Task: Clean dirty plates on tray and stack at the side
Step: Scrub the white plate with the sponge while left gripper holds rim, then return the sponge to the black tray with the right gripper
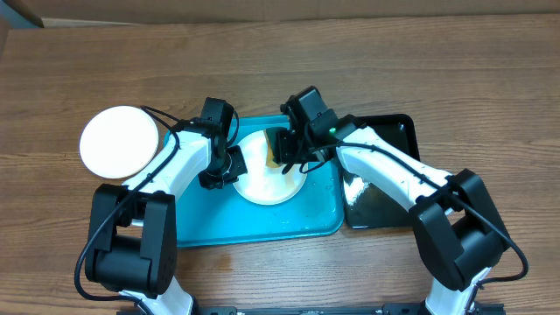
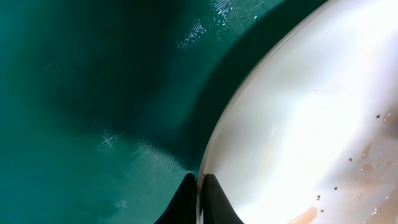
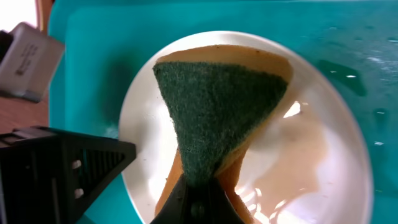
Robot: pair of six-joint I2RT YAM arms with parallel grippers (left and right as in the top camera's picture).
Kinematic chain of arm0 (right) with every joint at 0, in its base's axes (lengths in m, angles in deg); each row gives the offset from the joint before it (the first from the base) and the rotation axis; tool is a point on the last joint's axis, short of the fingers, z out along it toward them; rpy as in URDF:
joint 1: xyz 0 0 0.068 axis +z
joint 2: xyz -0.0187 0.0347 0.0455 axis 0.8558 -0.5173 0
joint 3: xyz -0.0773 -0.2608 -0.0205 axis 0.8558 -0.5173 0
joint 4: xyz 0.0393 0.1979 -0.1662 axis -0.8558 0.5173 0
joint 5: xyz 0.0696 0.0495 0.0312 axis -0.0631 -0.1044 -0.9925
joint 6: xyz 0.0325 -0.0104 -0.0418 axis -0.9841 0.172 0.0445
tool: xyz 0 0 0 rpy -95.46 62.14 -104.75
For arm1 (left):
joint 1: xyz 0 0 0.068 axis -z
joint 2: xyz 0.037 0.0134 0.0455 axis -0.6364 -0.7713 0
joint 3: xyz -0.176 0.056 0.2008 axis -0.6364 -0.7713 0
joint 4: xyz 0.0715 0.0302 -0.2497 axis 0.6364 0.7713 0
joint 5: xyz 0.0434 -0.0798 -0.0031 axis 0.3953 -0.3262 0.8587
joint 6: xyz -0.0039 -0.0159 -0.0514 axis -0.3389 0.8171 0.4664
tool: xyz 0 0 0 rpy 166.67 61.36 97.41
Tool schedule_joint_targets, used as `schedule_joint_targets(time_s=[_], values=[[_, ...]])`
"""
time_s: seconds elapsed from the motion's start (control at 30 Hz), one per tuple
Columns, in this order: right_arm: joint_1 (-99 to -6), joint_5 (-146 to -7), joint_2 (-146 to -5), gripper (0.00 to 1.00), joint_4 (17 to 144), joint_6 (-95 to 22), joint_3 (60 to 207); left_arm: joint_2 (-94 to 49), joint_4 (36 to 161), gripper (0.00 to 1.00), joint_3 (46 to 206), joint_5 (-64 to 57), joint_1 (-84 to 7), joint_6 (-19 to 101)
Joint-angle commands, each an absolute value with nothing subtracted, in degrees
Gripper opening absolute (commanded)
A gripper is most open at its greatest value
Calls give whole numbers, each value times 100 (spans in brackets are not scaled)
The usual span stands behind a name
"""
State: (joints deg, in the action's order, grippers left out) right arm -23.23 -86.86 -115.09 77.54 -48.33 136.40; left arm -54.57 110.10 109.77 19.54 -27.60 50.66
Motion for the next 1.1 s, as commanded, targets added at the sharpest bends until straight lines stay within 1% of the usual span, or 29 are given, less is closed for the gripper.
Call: schedule_joint_targets(time_s=[0.0,0.2,0.43,0.57,0.77,1.0,1.07], values=[[-2146,-8777,-11649,4,7676,-4936,13664,-5429,11005,4,10992,1961,-2712,4935],[-1927,-8769,-11874,4,7700,-4975,13664,-5429,11025,4,10992,1961,-2712,4935],[-1899,-8694,-12152,4,7944,-4991,13659,-5429,11036,4,10992,1963,-2714,4935],[-1919,-8187,-12169,4,8100,-4973,13662,-5429,11036,4,10992,1963,-2716,4935],[-2271,-7772,-12112,4,8344,-4816,13751,-5429,11060,4,10992,2051,-2716,4933],[-2782,-8113,-11688,4,8436,-4628,14169,-5429,11058,4,10992,2048,-2716,4935],[-2880,-8382,-11507,4,8534,-4422,14337,-5429,11060,4,10992,2051,-2716,4933]])
